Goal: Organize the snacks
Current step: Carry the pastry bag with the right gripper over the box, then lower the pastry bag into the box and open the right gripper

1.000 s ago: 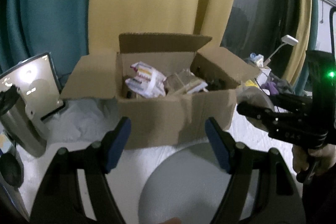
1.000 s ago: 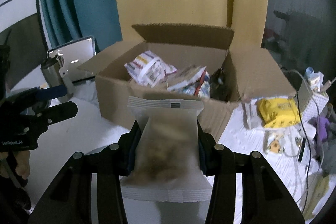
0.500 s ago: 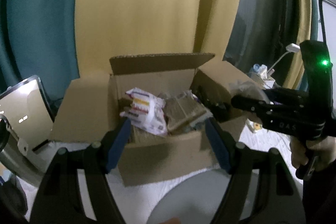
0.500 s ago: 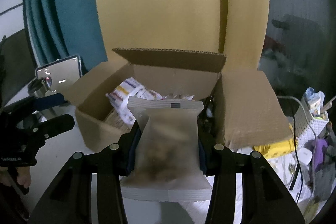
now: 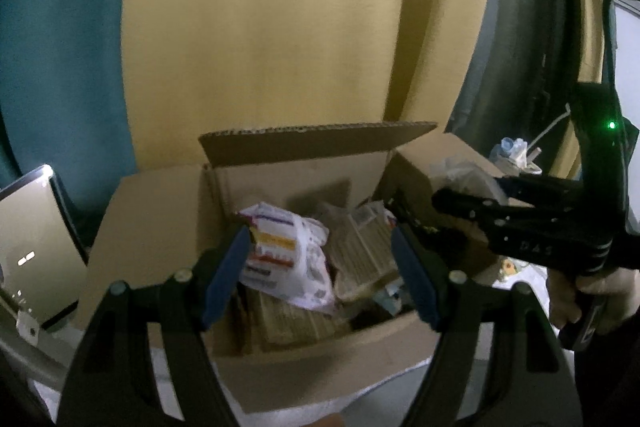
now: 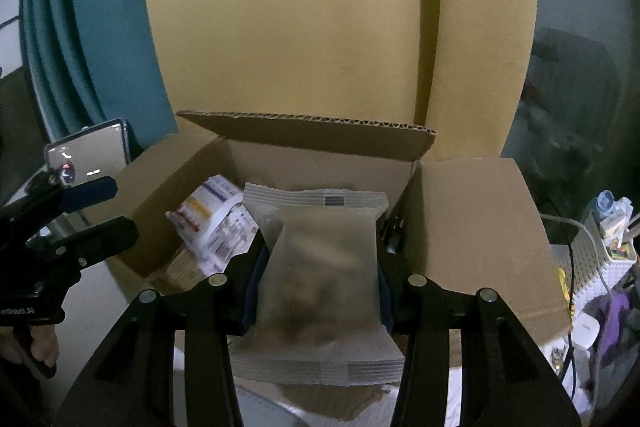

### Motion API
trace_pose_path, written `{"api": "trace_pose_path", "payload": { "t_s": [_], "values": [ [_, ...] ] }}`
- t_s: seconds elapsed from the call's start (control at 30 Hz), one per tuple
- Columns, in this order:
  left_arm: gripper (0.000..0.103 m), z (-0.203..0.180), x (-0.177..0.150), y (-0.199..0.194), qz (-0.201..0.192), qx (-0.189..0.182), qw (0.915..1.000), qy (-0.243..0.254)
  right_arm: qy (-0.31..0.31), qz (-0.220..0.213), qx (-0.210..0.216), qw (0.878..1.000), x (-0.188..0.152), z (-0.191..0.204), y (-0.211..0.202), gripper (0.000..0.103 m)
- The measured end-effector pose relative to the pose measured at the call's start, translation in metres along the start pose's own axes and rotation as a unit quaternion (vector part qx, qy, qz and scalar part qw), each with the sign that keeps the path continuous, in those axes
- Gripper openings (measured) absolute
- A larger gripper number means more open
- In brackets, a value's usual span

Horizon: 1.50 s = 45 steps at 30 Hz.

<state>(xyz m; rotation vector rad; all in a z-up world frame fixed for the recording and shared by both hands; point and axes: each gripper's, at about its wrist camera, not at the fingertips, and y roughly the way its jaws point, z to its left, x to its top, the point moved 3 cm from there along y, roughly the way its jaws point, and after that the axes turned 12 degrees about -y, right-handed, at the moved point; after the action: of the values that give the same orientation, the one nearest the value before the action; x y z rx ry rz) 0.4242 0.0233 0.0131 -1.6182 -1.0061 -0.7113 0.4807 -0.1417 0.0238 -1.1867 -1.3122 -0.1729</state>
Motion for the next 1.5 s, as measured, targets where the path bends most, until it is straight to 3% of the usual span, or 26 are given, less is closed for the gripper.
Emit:
{"api": "trace_pose_path", "payload": {
  "t_s": [0.8,0.83,0.93,0.97,1.1,1.5],
  "values": [
    [0.075,0.032,0.03,0.072,0.04,0.019,0.9975,-0.054,0.084,0.073,0.005,0.994,0.031,-0.045,0.096,0.049],
    [0.075,0.032,0.03,0.073,0.044,0.017,0.9975,-0.053,0.088,0.075,0.0,0.993,0.032,-0.044,0.097,0.051],
    [0.075,0.032,0.029,0.072,0.042,0.015,0.9978,-0.05,0.094,0.065,-0.012,0.993,0.037,-0.046,0.098,0.078],
    [0.076,0.032,0.029,0.071,0.041,0.014,0.9978,-0.05,0.094,0.063,-0.018,0.993,0.037,-0.046,0.098,0.081],
    [0.088,0.034,0.03,0.066,0.034,0.014,0.9978,-0.055,0.093,0.064,-0.019,0.993,0.037,-0.041,0.097,0.081],
    [0.089,0.019,0.024,0.04,0.027,0.019,0.9984,-0.046,0.071,0.057,-0.027,0.996,0.029,-0.036,0.063,0.081]
  ]
}}
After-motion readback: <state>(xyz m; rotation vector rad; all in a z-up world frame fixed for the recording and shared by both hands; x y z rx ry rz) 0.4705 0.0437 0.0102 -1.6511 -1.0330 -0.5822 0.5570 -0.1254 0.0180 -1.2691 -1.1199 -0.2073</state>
